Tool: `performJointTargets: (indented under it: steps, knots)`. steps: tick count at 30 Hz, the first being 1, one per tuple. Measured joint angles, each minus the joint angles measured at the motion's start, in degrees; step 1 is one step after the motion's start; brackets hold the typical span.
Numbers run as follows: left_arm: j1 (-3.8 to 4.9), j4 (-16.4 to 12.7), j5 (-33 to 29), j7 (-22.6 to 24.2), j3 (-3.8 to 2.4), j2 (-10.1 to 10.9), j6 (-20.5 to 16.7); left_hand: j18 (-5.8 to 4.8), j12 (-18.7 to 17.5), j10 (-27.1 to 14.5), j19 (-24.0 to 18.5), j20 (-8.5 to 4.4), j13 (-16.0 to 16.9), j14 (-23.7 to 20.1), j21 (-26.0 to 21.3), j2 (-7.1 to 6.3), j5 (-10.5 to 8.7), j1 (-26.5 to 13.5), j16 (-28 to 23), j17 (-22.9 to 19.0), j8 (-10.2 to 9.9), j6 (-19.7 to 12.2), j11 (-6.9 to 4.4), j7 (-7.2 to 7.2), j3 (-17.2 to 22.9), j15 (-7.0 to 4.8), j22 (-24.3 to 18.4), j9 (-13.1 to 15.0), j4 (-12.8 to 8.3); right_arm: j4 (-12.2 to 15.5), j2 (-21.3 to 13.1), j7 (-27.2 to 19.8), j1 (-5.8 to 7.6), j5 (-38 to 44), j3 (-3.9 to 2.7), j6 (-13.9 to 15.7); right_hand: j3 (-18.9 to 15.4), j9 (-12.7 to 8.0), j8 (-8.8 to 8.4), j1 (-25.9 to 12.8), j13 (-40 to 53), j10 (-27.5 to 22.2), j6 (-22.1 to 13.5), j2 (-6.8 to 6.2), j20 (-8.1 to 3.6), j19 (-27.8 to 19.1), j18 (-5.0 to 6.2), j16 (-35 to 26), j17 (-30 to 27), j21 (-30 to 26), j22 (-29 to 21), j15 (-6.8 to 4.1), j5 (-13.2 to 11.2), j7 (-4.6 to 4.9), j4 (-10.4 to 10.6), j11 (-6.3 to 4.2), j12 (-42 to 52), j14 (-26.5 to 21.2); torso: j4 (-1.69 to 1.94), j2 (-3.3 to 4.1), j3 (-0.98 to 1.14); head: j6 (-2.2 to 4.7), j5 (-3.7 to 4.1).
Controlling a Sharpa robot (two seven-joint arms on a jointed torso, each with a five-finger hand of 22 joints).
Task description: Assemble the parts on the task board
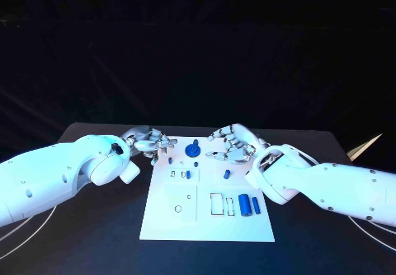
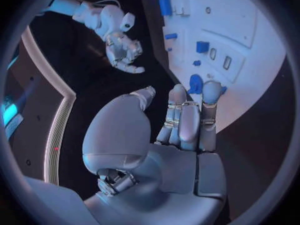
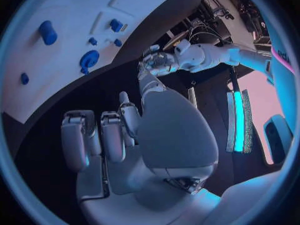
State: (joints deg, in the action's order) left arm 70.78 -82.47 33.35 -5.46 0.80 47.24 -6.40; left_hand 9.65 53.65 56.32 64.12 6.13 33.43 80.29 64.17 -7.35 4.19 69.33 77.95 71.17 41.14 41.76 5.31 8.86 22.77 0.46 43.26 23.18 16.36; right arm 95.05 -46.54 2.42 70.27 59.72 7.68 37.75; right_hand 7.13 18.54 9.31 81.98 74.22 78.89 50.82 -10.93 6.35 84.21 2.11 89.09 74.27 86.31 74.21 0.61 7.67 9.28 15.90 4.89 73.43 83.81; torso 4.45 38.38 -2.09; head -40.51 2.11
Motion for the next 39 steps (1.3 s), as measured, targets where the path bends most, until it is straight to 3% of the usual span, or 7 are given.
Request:
performJointTargets:
  steps: [1,2,6,9,13,21,39]
  knots:
    - [0.03,0.3,1.8,-1.7,0.00,-0.4,1.0,-0.10,1.0,0.0,0.0,0.01,0.4,0.6,1.6,0.30,0.00,-1.1,0.9,0.5,0.9,-0.3,-0.01,-0.33,0.0,-0.09,1.1,0.8,0.0,0.1,-0.7,-0.2,0.40,-1.0,-0.05,-0.2,0.0,0.0,0.00,0.0,0.0,0.0,0.0,0.00,0.00,0.0,0.00,0.0,0.0,0.0,0.0,0.00,0.0,0.05,0.0,0.00,0.0,0.0,-0.01,-0.12,0.05,-0.04,-0.05]
    - [0.08,0.7,4.1,-3.9,0.00,-1.1,2.3,-1.72,2.0,0.0,0.4,-0.39,1.0,1.2,3.1,0.57,0.00,-1.4,1.8,1.8,1.8,-0.4,-0.06,-0.61,0.0,-0.28,3.3,1.2,0.0,0.2,-1.6,-0.4,0.99,-2.6,-0.07,-0.4,0.0,0.0,0.00,0.0,0.0,0.0,0.0,0.00,0.00,0.0,0.00,0.0,0.0,0.0,0.0,0.00,0.0,0.05,0.0,0.00,0.0,0.0,-0.01,-0.22,0.10,-0.08,-0.08]
    - [0.25,1.8,9.8,-9.4,-0.01,-3.0,6.1,-1.73,9.5,3.5,5.3,-1.00,10.5,3.1,8.7,0.61,0.00,-1.4,4.8,2.9,5.6,1.3,-2.51,-2.32,0.0,-1.10,10.9,4.3,0.0,-0.2,-3.8,-0.6,2.55,-6.0,-0.14,-1.4,0.0,0.0,0.00,0.0,0.0,-0.1,0.0,0.00,0.00,0.0,0.00,0.0,0.0,0.0,0.0,0.00,0.0,0.04,0.0,-0.09,0.0,0.0,-0.12,-0.66,0.31,-0.23,-0.40]
    - [0.52,2.7,13.2,-12.8,-0.02,-4.6,8.7,-1.74,10.9,5.5,5.7,-1.21,12.0,3.3,9.5,0.58,0.00,-3.4,5.5,2.9,5.8,1.3,-2.74,-2.32,0.0,-1.40,12.1,4.9,0.0,-0.8,-4.6,-0.5,3.13,-7.1,-0.15,-1.9,0.0,0.0,0.00,0.0,0.0,-0.1,0.0,0.00,0.00,0.0,0.00,0.0,0.0,0.0,0.0,0.00,0.0,0.04,0.0,-0.09,0.0,0.0,-0.18,-0.93,0.42,-0.40,-0.59]
    - [1.09,4.1,17.2,-17.1,-0.02,-7.1,11.9,-1.74,11.6,5.7,5.7,-1.21,12.8,3.4,10.1,0.61,0.00,-5.1,5.5,2.9,7.0,1.3,-2.86,-2.33,-3.3,-1.41,12.7,6.1,0.4,-1.9,-5.3,-0.2,3.53,-8.0,-0.16,-2.5,0.0,0.0,0.00,0.0,0.0,-0.1,0.0,0.00,0.00,0.0,0.00,0.0,0.0,0.0,0.0,-0.01,0.0,0.04,0.0,-0.09,0.0,0.0,-0.24,-1.15,0.57,-0.71,-0.83]
    - [1.93,6.4,20.5,-21.5,0.10,-10.8,14.6,-1.74,11.6,6.3,5.7,-1.22,13.3,3.4,10.8,0.63,0.00,-5.8,5.5,2.9,7.3,0.8,-2.96,-2.83,-3.3,-1.42,13.6,6.6,0.4,-3.3,-5.5,0.5,3.90,-8.4,-0.13,-3.2,0.0,0.0,0.01,0.0,0.0,-0.1,0.0,0.00,0.00,0.0,0.00,0.0,0.0,0.0,0.0,-0.01,0.0,0.05,0.0,-0.10,0.0,0.0,-0.24,-1.22,0.65,-1.07,-1.01]
    - [2.51,11.0,23.1,-23.8,1.56,-15.8,18.4,-1.75,12.1,6.3,6.0,-1.52,13.3,3.6,10.8,0.32,-0.01,-7.0,6.2,2.9,7.3,0.8,-2.96,-2.83,-3.7,-1.70,14.3,7.1,-0.1,-4.9,-5.2,1.4,4.06,-8.2,-0.13,-4.2,0.0,0.0,0.01,0.0,0.0,-0.3,0.0,0.00,0.00,0.0,0.00,0.0,0.0,0.0,0.0,-0.01,0.0,0.05,0.0,-0.29,0.0,0.0,-0.35,-0.98,0.58,-1.79,-0.98]
